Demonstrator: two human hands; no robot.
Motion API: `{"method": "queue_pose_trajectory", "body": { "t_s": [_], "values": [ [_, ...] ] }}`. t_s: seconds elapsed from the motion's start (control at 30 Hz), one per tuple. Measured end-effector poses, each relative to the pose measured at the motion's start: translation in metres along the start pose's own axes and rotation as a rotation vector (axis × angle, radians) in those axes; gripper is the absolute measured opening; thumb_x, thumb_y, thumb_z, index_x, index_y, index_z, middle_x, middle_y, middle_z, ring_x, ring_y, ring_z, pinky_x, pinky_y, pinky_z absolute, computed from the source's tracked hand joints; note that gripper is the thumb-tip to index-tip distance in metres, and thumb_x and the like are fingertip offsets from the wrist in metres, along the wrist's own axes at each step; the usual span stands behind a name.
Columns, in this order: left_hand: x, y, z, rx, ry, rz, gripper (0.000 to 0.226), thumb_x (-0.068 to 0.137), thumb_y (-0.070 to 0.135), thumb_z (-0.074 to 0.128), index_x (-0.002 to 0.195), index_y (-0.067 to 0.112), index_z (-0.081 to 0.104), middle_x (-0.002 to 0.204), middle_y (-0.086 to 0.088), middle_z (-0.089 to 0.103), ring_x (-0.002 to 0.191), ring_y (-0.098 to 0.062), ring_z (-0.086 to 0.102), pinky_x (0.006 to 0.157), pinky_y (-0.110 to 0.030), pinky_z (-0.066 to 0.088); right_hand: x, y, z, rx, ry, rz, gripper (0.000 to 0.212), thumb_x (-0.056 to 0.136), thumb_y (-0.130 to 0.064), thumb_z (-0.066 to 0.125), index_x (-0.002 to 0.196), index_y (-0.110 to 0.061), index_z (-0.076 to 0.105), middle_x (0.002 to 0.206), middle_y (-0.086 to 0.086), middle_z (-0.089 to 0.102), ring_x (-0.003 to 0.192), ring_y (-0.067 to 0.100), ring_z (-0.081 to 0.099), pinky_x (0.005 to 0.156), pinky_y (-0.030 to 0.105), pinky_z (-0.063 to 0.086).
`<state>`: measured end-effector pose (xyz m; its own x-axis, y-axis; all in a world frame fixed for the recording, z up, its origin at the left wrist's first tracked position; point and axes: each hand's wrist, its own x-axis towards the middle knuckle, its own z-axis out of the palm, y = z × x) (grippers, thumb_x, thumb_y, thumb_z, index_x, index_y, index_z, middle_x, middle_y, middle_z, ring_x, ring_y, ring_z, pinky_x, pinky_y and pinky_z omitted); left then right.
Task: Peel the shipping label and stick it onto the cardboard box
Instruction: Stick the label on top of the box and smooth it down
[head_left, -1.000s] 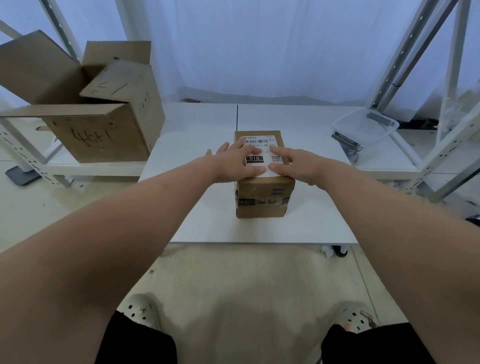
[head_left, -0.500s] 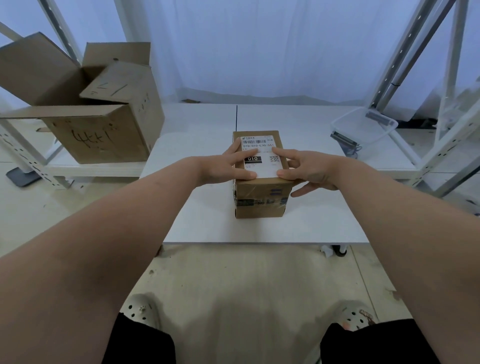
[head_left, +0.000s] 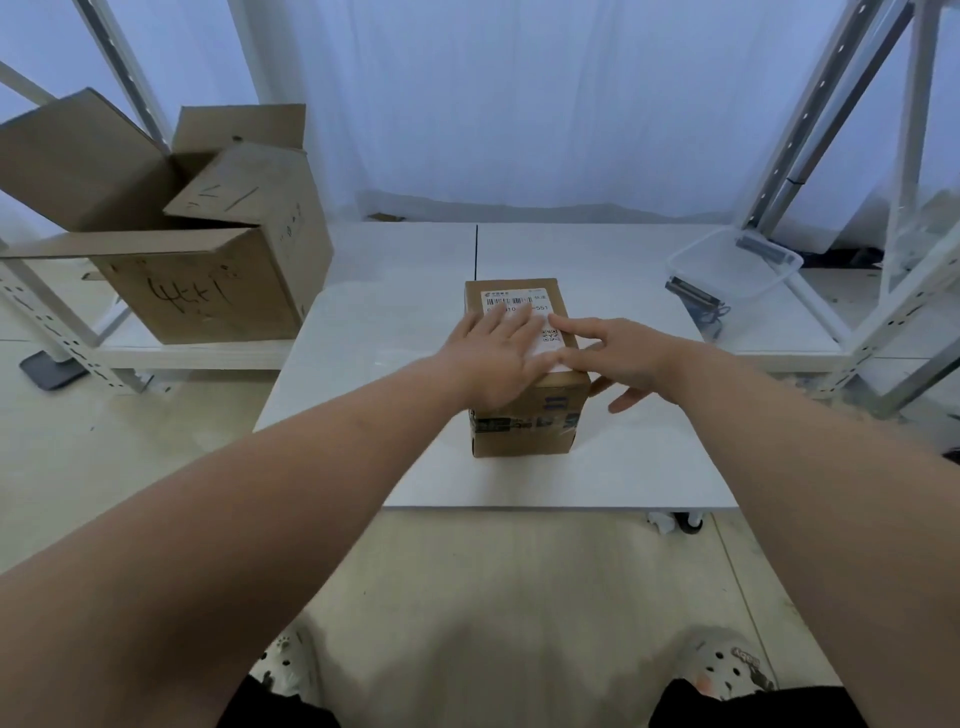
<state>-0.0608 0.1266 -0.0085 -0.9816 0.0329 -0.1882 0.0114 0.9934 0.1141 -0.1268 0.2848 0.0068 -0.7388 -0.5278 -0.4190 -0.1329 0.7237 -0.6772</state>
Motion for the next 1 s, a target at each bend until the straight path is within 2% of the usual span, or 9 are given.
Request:
{"method": "queue_pose_trajectory", "body": {
  "t_s": [0.23, 0.37, 0.43, 0.5, 0.57, 0.63, 0.7, 0.87, 1.0],
  "values": [
    [0.003, -0.054, 0.0, -0.003, -0.036, -0.185, 0.065, 0.093, 0.063, 0.009, 0.149, 0.034, -0.009, 0.159, 0.015, -0.013, 0.148, -0.016, -0.012, 0.115, -0.055, -0.013, 0.005, 0.003, -0.003, -0.028, -0.05, -0.013, 0.058, 0.093, -0.042, 0.052, 0.142, -0.052, 0.023, 0.136, 0.001, 0.05, 0.108, 0.024, 0.058, 0.083, 0.042, 0.055],
    [0.006, -0.048, -0.003, -0.02, 0.063, -0.202, 0.059, 0.097, 0.053, 0.016, 0.151, 0.03, 0.007, 0.161, 0.009, 0.003, 0.149, -0.022, -0.002, 0.117, -0.053, -0.006, 0.007, -0.006, -0.007, -0.117, -0.056, -0.049, 0.059, 0.095, -0.031, 0.054, 0.145, -0.041, 0.026, 0.151, 0.002, 0.031, 0.132, 0.027, 0.038, 0.101, 0.042, 0.04],
    [0.01, -0.041, -0.005, -0.028, 0.167, -0.222, 0.053, 0.098, 0.046, 0.022, 0.147, 0.026, 0.022, 0.158, 0.002, 0.019, 0.146, -0.026, 0.012, 0.115, -0.052, 0.006, 0.008, -0.008, -0.002, -0.257, 0.105, -0.142, 0.05, 0.093, -0.023, 0.052, 0.14, -0.031, 0.039, 0.153, 0.004, 0.029, 0.138, 0.027, 0.029, 0.109, 0.042, 0.029],
    [0.013, -0.038, -0.004, -0.052, 0.208, -0.251, 0.051, 0.097, 0.042, 0.026, 0.145, 0.025, 0.027, 0.154, 0.0, 0.026, 0.141, -0.028, 0.02, 0.112, -0.05, 0.015, 0.01, -0.008, 0.009, -0.527, 0.367, -0.275, 0.038, 0.092, -0.022, 0.044, 0.13, -0.019, 0.049, 0.146, 0.008, 0.038, 0.137, 0.028, 0.031, 0.109, 0.042, 0.027],
    [0.015, -0.038, 0.0, -0.074, 0.185, -0.276, 0.052, 0.097, 0.043, 0.025, 0.147, 0.03, 0.022, 0.157, 0.001, 0.019, 0.143, -0.029, 0.014, 0.113, -0.051, 0.011, 0.018, -0.007, 0.023, -0.71, 0.423, -0.359, 0.043, 0.097, -0.026, 0.032, 0.137, -0.013, 0.04, 0.152, 0.009, 0.032, 0.142, 0.027, 0.025, 0.116, 0.044, 0.018],
    [0.016, -0.041, 0.001, -0.087, 0.131, -0.301, 0.055, 0.096, 0.048, 0.022, 0.149, 0.036, 0.013, 0.16, 0.0, 0.007, 0.147, -0.029, 0.002, 0.115, -0.053, 0.002, 0.026, -0.011, 0.034, -0.77, 0.335, -0.344, 0.051, 0.101, -0.031, 0.019, 0.15, -0.017, 0.019, 0.161, 0.001, 0.012, 0.149, 0.02, 0.004, 0.12, 0.047, -0.002],
    [0.018, -0.046, 0.002, -0.089, 0.087, -0.309, 0.056, 0.095, 0.054, 0.019, 0.149, 0.041, 0.007, 0.161, -0.002, -0.002, 0.148, -0.029, -0.005, 0.116, -0.054, -0.003, 0.034, -0.015, 0.034, -0.781, 0.263, -0.295, 0.052, 0.102, -0.036, 0.013, 0.152, -0.024, 0.006, 0.162, -0.005, 0.002, 0.149, 0.018, -0.007, 0.118, 0.051, -0.012],
    [0.02, -0.053, 0.002, -0.123, 0.069, -0.312, 0.059, 0.092, 0.063, 0.02, 0.146, 0.047, 0.006, 0.161, -0.004, -0.004, 0.147, -0.03, -0.008, 0.116, -0.055, -0.005, 0.041, -0.018, 0.027, -0.769, 0.231, -0.187, 0.052, 0.1, -0.045, 0.01, 0.151, -0.036, 0.001, 0.161, -0.012, -0.004, 0.149, 0.022, -0.008, 0.114, 0.056, -0.017],
    [0.019, -0.053, 0.002, -0.083, 0.087, -0.326, 0.059, 0.091, 0.066, 0.02, 0.146, 0.048, 0.008, 0.161, -0.006, -0.001, 0.148, -0.03, -0.008, 0.116, -0.055, -0.006, 0.047, -0.023, 0.031, -0.714, 0.289, -0.122, 0.052, 0.1, -0.041, 0.01, 0.151, -0.035, 0.004, 0.161, -0.012, -0.002, 0.149, 0.026, -0.004, 0.112, 0.059, -0.017]
  ]
}}
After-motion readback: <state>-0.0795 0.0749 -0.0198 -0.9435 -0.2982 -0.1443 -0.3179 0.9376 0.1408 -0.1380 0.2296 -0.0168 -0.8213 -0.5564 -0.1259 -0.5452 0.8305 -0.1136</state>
